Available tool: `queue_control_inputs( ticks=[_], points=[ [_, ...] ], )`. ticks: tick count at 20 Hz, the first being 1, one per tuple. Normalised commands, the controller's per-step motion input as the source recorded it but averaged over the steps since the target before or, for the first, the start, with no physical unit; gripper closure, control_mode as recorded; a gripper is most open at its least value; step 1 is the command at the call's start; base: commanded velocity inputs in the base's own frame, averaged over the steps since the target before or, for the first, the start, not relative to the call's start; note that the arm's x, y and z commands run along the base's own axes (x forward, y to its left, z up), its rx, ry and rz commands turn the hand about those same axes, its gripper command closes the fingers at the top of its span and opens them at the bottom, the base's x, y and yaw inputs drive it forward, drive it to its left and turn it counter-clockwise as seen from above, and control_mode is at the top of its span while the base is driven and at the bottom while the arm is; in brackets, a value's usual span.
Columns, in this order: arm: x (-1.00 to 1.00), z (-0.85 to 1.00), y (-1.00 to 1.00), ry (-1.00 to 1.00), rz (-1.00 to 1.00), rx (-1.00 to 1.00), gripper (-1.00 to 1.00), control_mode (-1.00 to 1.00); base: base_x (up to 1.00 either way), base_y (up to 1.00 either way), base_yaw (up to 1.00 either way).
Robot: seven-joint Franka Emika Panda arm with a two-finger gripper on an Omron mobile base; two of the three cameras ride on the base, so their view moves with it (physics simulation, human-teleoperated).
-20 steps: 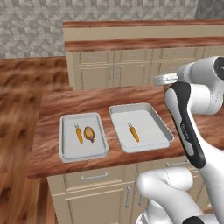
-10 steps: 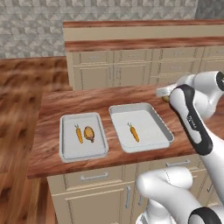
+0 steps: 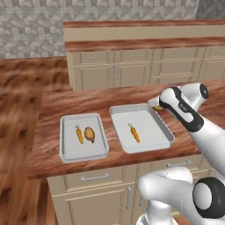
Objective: Place one carrot and one chicken drumstick in each tupperware on the nearby counter, to pack two identical lunches.
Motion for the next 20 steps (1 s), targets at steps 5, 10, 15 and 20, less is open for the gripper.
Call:
queue_control_inputs(
  ticks=[5,10,15,20],
  points=[
    [0.58,-0.65,0.0,0.09,0.12,0.0,1.0,-1.0,0.0,0.0,0.0],
    [0.52,-0.67,0.0,0.08,0.11,0.0,1.0,-1.0,0.0,0.0,0.0],
    [0.47,-0.66,0.0,0.05,0.1,0.0,1.0,-1.0,0.0,0.0,0.0],
    [0.48,-0.61,0.0,0.01,0.09,0.0,1.0,-1.0,0.0,0.0,0.0]
  ],
)
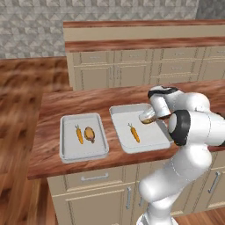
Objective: Place one carrot and one chicken drumstick in each tupperware on the nearby counter, to pack two identical lunches.
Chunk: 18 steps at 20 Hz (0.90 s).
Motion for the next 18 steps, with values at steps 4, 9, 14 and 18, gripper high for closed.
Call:
queue_control_inputs(
  ticks=[4,9,14,18],
  points=[
    [0.52,-0.53,0.0,0.01,0.09,0.0,1.0,-1.0,0.0,0.0,0.0],
    [0.67,-0.43,-0.05,0.0,0.1,0.0,1.0,-1.0,0.0,0.0,0.0],
    [0.58,-0.34,-0.01,0.01,0.11,0.0,-1.0,-1.0,0.0,0.0,0.0],
    [0.05,0.18,0.0,0.0,0.1,0.0,-1.0,-1.0,0.0,0.0,0.0]
  ],
)
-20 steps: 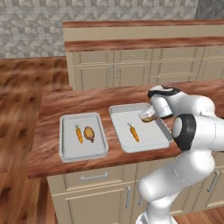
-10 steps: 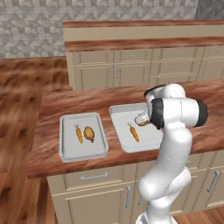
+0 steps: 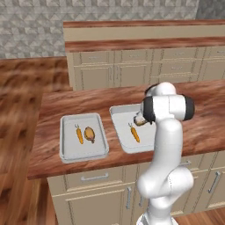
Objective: Place one carrot and one chicken drumstick in each tupperware on the nearby counter, to pack two identical lunches.
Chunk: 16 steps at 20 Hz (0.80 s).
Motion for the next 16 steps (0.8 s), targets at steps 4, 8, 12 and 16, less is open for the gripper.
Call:
queue_control_inputs(
  ticks=[4,8,12,16],
  points=[
    [-0.27,0.83,-0.09,0.0,0.05,0.0,-1.0,-1.0,0.0,0.0,0.0],
    [-0.76,1.0,-0.22,0.02,0.01,-0.03,-1.0,-1.0,0.0,0.0,0.0],
    [-1.0,0.88,-0.2,0.05,0.0,-0.06,-1.0,-1.0,0.0,0.0,0.0],
    [-1.0,0.54,-0.15,0.02,0.0,-0.07,-1.0,-1.0,0.0,0.0,0.0]
  ],
)
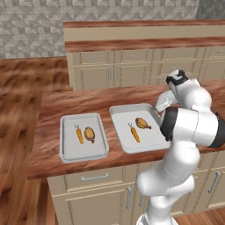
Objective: Place one carrot and one chicken drumstick in each tupperware on the nearby counter, to pack two identical lunches.
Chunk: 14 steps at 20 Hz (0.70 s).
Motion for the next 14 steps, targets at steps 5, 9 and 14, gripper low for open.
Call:
queue_control_inputs(
  ticks=[5,9,14],
  points=[
    [-1.0,0.34,-0.14,-0.02,0.0,-0.04,-1.0,-1.0,0.0,0.0,0.0],
    [-0.08,0.0,0.0,-0.05,-0.01,0.0,-1.0,-1.0,0.0,0.0,0.0],
    [0.0,0.0,0.0,0.0,0.0,0.0,-1.0,-1.0,0.0,0.0,0.0]
  ],
)
